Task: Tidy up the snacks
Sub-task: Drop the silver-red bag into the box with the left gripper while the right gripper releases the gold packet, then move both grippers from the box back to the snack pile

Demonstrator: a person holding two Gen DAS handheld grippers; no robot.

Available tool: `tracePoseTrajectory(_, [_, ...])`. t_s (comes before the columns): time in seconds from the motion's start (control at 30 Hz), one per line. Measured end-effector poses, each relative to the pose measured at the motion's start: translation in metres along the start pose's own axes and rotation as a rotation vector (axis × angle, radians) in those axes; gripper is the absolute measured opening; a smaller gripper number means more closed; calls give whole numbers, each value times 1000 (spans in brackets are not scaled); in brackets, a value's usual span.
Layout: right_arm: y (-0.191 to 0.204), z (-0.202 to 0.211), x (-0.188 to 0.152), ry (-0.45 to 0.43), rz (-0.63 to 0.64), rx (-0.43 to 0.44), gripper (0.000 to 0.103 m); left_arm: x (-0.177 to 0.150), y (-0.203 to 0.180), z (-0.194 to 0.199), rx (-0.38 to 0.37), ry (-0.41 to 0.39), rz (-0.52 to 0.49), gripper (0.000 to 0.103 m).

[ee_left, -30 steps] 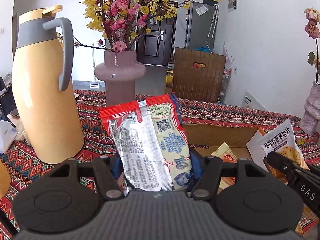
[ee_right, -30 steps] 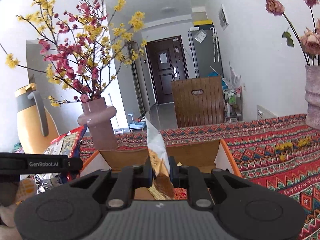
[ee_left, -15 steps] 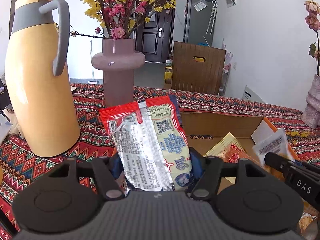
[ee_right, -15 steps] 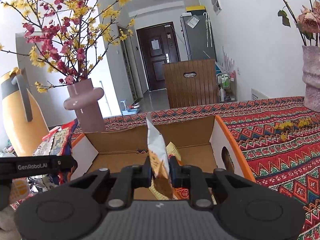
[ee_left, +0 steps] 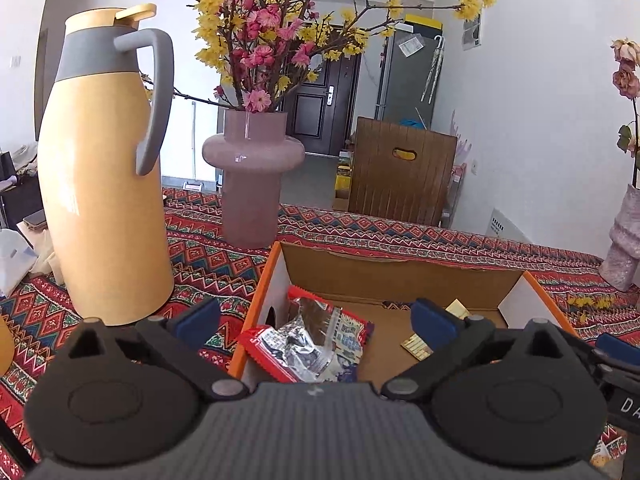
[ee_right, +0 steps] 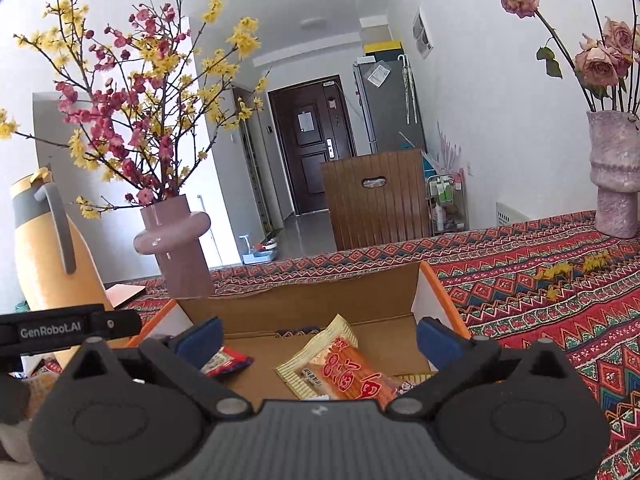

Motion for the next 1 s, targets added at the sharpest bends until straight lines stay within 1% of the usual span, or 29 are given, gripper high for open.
tracePoseTrajectory(0.2, [-1,1,1,-2,-2,-10,103,1,2,4,-1,-9,9,103])
tracePoseTrajectory(0.33, [2,5,3,-13,1,-11,103,6,5,8,16,-22,23,103])
tracePoseTrajectory(0.43, [6,11,7,-24,9,-11,103,11,8,16,46,-35,34,103])
tracePoseTrajectory(0.6, [12,25,11,-6,5,-1,103,17,17,38,52,-60,32,103])
tracePoseTrajectory(0.8, [9,53,9,1,26,0,103,7,33,55,49,-55,-8,103])
tracePoseTrajectory(1.0, [-6,76,1,33,44,-31,103,-11,51,66,44,-28,-32,103])
Point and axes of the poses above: each gripper's, at about its wrist camera, not at the fingertips, and z roughly against the way its jaws point, y to its left, x to its top, the point moved 5 cm from there along -z, roughly the way its jaws point, and after that the axes turned 11 degrees about x, right-handed, at the moved point
